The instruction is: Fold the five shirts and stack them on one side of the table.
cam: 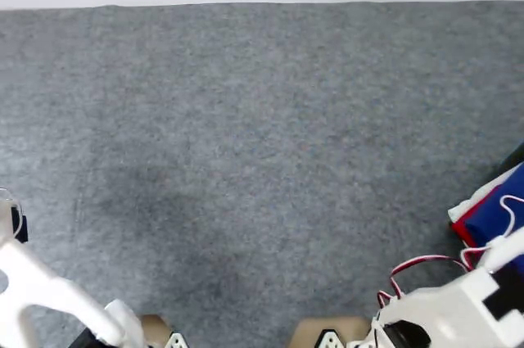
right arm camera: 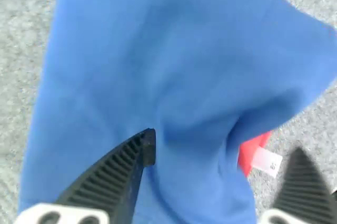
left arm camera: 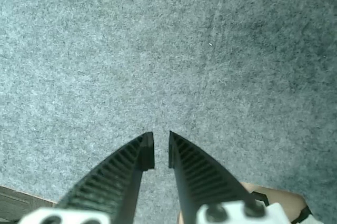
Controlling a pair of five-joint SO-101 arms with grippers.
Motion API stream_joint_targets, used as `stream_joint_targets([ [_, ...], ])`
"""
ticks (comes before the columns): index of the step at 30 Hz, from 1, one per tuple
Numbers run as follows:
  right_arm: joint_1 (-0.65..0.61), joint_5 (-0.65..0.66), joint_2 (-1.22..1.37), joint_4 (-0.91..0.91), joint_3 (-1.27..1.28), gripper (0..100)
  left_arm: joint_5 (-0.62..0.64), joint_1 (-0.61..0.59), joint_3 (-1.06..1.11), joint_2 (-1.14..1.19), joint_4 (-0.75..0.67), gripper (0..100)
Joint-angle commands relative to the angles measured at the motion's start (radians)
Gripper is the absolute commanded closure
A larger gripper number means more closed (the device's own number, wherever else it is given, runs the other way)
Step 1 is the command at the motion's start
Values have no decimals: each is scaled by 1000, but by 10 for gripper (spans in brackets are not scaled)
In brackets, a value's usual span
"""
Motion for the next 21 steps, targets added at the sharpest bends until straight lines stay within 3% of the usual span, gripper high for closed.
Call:
stream_joint_targets([
  [1,-15,-14,-108,41,-41,582,-9,8,-33,-29,26,946],
  [7,-50,-15,-205,111,-41,588,-9,8,-33,-29,26,946],
  [11,-70,-3,-229,142,-40,729,-9,8,-33,-29,25,946],
  [16,-64,276,-197,36,-35,995,-9,8,-33,-29,25,946],
  [21,-25,373,-81,-81,-35,969,-9,8,-33,-28,25,946],
])
